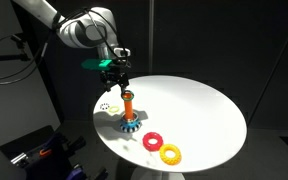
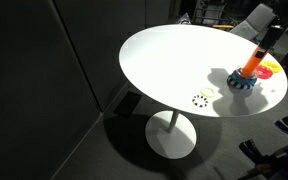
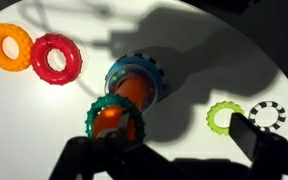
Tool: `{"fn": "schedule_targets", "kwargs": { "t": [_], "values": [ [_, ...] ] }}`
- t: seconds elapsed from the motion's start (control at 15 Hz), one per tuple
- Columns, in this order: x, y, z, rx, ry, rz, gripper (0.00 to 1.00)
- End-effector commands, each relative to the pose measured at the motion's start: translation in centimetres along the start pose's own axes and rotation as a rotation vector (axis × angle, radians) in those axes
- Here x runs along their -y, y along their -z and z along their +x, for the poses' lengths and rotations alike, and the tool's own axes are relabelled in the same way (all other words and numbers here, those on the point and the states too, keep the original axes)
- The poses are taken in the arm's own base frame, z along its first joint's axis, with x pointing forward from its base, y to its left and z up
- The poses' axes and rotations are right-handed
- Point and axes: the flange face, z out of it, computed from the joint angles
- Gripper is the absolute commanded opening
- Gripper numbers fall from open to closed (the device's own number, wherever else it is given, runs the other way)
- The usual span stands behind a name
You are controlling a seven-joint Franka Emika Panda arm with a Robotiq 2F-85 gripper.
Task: Place the dark green ring on the stack
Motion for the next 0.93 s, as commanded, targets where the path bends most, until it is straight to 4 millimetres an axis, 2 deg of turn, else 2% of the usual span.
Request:
{"fn": "schedule_targets", "kwargs": {
  "t": [0.0,0.87],
  "values": [
    [0.6,0.6,-0.4,-0.011,-0.006,0.010,1.00],
    [1.9,0.7,0.7,-0.010,-0.022,0.002,1.00]
  ]
}}
